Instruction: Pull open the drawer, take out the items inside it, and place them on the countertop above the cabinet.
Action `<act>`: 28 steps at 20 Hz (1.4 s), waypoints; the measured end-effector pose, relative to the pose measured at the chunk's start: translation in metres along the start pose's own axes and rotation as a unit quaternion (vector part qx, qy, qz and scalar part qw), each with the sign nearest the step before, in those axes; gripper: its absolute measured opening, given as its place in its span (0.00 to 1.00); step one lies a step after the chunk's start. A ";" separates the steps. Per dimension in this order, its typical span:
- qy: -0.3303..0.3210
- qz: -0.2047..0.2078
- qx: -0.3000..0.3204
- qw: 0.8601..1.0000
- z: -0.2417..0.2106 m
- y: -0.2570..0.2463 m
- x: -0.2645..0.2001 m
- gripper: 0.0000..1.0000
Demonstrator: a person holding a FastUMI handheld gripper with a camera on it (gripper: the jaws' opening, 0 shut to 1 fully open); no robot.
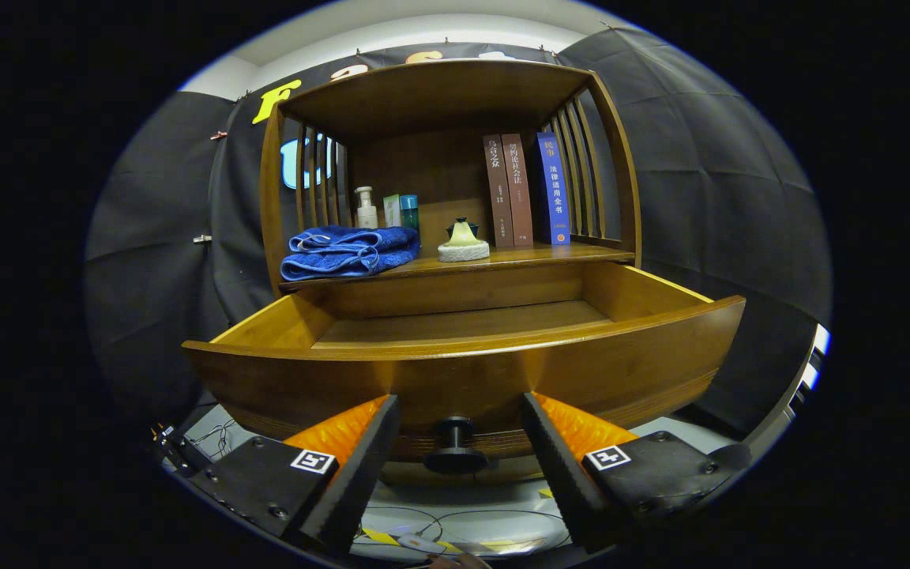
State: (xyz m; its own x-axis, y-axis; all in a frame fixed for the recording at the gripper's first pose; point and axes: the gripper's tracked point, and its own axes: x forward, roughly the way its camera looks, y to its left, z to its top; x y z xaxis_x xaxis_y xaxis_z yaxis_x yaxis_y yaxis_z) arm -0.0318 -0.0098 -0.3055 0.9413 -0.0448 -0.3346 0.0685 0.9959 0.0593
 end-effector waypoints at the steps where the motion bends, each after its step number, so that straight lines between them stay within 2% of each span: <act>1: -0.002 0.000 -0.001 1.000 0.000 0.000 0.000 0.99; 7: -0.004 -0.004 -0.017 1.000 0.009 -0.001 0.020 1.00; 19: -0.020 -0.014 -0.004 1.000 0.040 0.007 0.126 1.00; 28: -0.021 -0.012 0.003 1.000 0.049 0.006 0.179 1.00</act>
State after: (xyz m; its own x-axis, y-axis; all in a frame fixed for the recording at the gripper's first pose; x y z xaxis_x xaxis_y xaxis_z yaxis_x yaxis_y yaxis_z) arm 0.1531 -0.0152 -0.3187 0.9525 -0.0731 -0.2957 0.0940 0.9939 0.0571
